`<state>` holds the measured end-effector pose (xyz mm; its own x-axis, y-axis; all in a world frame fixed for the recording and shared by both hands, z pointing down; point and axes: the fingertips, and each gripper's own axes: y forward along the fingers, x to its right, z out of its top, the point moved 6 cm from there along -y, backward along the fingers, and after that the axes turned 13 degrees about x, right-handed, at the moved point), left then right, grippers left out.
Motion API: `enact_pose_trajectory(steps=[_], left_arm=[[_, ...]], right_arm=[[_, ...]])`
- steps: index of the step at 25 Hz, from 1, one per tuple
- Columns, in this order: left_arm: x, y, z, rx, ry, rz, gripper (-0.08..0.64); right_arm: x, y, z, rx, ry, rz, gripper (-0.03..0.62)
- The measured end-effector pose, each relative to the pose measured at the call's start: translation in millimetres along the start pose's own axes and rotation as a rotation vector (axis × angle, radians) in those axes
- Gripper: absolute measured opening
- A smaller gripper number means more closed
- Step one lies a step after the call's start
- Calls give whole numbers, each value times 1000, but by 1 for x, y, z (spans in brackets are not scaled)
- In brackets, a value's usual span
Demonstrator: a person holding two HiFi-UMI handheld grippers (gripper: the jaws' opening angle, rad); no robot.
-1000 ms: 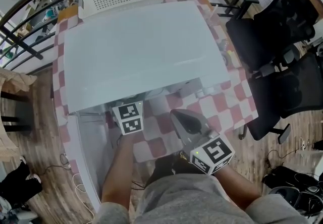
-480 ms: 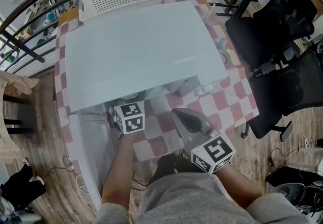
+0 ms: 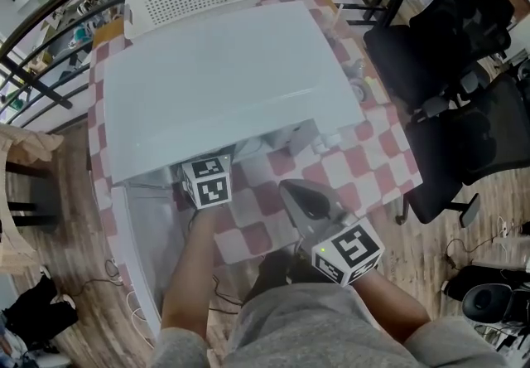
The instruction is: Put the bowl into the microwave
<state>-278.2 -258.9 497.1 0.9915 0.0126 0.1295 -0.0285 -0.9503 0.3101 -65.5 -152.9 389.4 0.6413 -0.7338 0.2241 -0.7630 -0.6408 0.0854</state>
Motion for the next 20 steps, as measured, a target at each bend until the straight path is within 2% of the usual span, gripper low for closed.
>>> enact_pose_trajectory(steps=[2, 10, 20], left_arm=[[1, -2, -3, 6, -2, 3, 542], [2, -10, -13, -56, -4, -11, 532], [-1, -25, -16, -26, 10, -6, 534]], right_arm=[[1, -2, 1, 1, -3, -6, 0], [1, -5, 4, 17, -5, -8, 0], [-3, -7, 8, 33, -9, -1, 0]])
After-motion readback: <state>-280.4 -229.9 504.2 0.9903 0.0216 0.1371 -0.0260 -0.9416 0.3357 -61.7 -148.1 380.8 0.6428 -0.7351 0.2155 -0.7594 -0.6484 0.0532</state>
